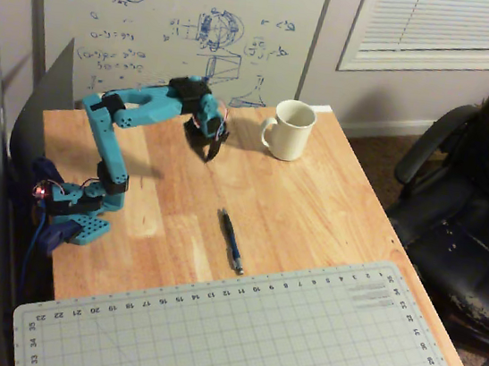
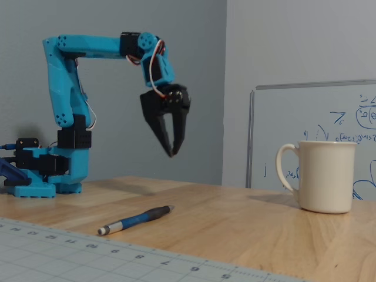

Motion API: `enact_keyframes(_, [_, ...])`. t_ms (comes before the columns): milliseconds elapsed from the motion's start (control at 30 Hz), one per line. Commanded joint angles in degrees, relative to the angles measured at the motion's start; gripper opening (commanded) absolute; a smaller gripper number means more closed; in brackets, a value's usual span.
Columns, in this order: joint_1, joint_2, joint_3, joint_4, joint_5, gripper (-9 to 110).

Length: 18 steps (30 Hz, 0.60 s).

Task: Touch the pen.

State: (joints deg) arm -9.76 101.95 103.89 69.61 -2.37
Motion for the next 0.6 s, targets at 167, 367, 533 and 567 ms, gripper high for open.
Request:
enact_keyframes(167, [-0.5,-21.4,-27.2,0.5,0.3,1])
enact_keyframes(367, [0.4,-36.7,-41.6,0.8,0.3,1])
enact_keyframes(533, [2.2,-46.9,-50.6,0.6,-0.5,1])
enact_keyframes(567, [2.4,-48.5,-52.0,0.6,-0.5,1])
